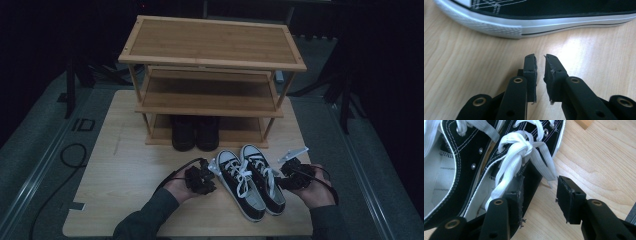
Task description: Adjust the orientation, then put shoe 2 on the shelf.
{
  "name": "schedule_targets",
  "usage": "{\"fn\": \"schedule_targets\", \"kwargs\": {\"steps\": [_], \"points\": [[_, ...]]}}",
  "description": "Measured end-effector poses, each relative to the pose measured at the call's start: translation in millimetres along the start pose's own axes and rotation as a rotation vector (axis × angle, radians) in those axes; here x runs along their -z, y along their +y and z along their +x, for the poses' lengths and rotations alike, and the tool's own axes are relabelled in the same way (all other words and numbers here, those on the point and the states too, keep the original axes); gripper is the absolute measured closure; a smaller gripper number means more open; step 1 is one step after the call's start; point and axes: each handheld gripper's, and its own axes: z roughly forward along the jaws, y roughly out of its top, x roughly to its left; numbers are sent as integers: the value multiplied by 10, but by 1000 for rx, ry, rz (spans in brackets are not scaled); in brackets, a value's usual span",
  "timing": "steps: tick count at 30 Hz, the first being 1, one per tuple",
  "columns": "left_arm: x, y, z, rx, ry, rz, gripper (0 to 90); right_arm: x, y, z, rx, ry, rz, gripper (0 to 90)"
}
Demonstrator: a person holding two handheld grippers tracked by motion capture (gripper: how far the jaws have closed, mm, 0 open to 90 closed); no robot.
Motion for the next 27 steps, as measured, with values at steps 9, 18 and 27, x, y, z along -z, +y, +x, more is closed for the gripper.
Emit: {"fn": "schedule_targets", "kwargs": {"steps": [9, 18, 27], "points": [[85, -86, 137, 48, 44, -20, 772, 5, -12, 2, 6, -11, 7, 517], [158, -204, 314, 106, 95, -43, 755, 21, 11, 19, 17, -10, 22, 510], [239, -258, 386, 128, 173, -66, 746, 46, 41, 64, 36, -3, 19, 504]]}}
